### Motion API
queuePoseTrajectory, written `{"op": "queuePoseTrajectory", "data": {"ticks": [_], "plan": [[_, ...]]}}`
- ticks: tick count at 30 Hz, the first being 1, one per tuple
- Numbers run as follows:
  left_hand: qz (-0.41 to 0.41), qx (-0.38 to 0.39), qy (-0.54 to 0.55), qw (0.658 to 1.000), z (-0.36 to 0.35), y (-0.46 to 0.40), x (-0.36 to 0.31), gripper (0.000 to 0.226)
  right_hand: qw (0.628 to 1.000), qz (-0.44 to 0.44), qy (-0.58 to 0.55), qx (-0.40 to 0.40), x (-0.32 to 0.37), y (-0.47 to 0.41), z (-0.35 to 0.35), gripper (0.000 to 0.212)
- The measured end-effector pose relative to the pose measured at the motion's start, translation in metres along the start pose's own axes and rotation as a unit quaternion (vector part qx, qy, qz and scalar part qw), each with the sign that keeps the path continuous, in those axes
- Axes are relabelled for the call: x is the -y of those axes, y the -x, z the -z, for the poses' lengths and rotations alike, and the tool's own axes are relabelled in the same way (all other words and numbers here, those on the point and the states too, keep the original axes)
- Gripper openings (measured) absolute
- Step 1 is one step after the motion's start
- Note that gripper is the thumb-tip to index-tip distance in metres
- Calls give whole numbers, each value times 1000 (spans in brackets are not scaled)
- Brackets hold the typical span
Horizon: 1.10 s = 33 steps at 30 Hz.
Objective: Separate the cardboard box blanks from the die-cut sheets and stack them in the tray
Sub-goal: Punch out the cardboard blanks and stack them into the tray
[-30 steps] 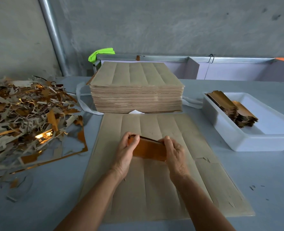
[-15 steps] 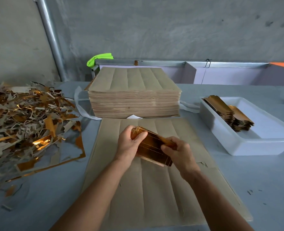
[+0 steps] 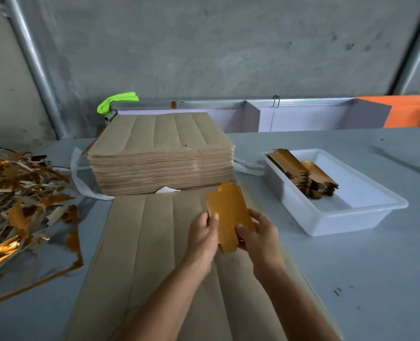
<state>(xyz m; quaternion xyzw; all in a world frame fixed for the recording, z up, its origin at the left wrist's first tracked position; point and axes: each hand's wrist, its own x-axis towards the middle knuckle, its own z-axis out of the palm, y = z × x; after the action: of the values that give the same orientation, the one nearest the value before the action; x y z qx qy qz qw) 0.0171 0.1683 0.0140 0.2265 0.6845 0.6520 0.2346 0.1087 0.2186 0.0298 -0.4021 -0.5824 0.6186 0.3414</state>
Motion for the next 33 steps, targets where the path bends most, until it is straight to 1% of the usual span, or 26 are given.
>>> {"op": "queuePoseTrajectory", "data": {"ticks": [1,2,4,5,6,8,10,12,14,15,17,19,21,24,26,27,29,31,33], "plan": [[-3,-7,-16,1000,-6,-2,1,27,998,23,59,-4,1,-3,1,39],[-6,-14,-24,1000,-12,-4,1,28,994,40,99,-8,1,-6,1,40],[-16,-25,-33,999,-24,-6,-2,26,991,57,118,-13,0,-8,2,31],[-23,-30,-40,999,-30,-8,-5,24,991,61,121,-16,0,-9,2,23],[-31,-31,-51,998,-36,-10,-7,23,990,67,124,-21,0,-10,4,24],[-53,-22,-88,994,-46,-14,-12,23,989,83,119,-35,2,-14,11,28],[-83,-5,-123,989,-57,-19,-19,23,988,100,105,-46,7,-21,22,28],[-109,24,-150,982,-69,-26,-28,23,991,92,82,-55,14,-29,36,32],[-119,56,-170,977,-82,-32,-41,27,995,70,33,-61,23,-39,51,31],[-115,75,-163,977,-89,-36,-47,32,996,59,4,-65,28,-46,60,32],[-84,117,-115,983,-105,-44,-59,37,995,46,-54,-73,41,-62,80,37],[-48,148,-66,986,-123,-53,-71,29,992,38,-88,-83,53,-78,103,38],[-37,161,-45,985,-145,-62,-81,22,990,26,-89,-108,65,-94,124,34],[-52,128,-37,990,-185,-79,-91,20,983,13,-86,-162,74,-123,150,34],[-58,92,-25,994,-210,-91,-92,12,976,12,-94,-195,78,-143,164,28],[-57,83,-20,995,-221,-95,-93,14,974,12,-93,-208,78,-153,170,26],[-46,92,-18,994,-242,-103,-89,30,970,14,-73,-230,78,-174,181,25],[-42,106,-27,993,-258,-110,-82,35,968,13,-42,-247,75,-194,191,25],[-61,110,-57,990,-272,-115,-73,33,967,11,1,-254,72,-212,199,25]]}}
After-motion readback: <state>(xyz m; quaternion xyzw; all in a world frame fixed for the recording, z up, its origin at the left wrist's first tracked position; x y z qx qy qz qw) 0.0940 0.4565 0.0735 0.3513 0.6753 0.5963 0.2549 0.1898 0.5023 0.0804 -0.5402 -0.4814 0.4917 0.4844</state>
